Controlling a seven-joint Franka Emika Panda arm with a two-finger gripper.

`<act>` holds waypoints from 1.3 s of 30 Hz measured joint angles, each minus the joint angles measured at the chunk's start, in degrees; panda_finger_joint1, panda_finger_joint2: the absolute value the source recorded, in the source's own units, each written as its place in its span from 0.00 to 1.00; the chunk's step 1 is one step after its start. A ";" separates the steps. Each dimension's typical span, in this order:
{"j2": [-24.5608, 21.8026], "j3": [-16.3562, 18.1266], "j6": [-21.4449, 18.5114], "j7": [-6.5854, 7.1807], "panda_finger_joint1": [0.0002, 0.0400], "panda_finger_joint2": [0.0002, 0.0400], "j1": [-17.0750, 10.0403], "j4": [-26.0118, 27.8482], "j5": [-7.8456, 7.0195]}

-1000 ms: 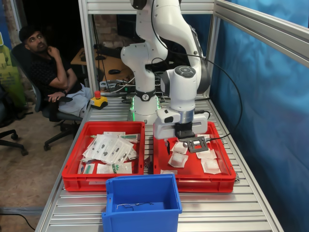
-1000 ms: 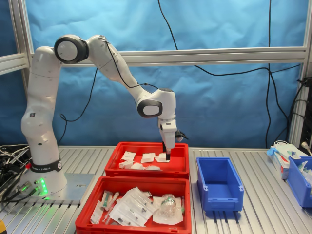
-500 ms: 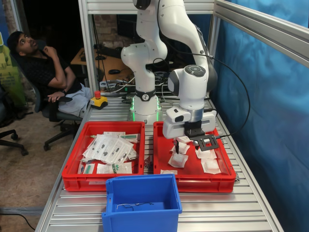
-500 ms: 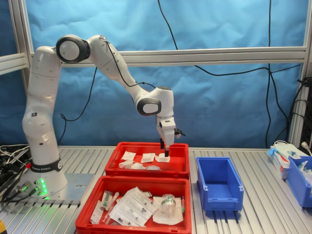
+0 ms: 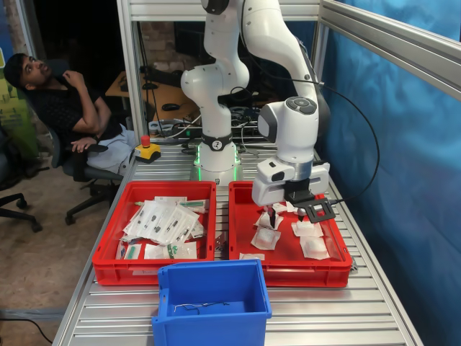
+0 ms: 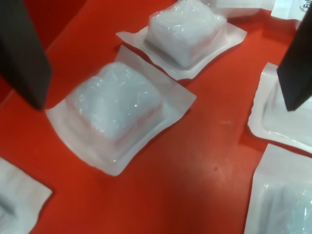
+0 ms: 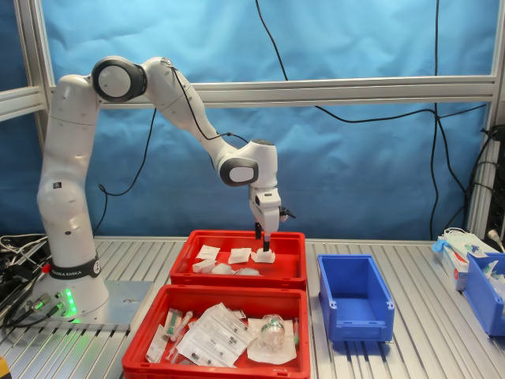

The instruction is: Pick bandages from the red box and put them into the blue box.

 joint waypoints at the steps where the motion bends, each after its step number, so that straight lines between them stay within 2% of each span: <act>1: 0.00 0.00 0.00 0.00 1.00 1.00 0.16 -0.23 0.00; 22: 0.00 0.11 0.25 0.00 1.00 1.00 0.91 -2.42 0.00; 34: 0.00 1.68 0.57 0.00 1.00 1.00 0.97 -3.33 0.00; 39: 0.00 2.40 2.37 0.00 1.00 1.00 1.12 -4.53 0.00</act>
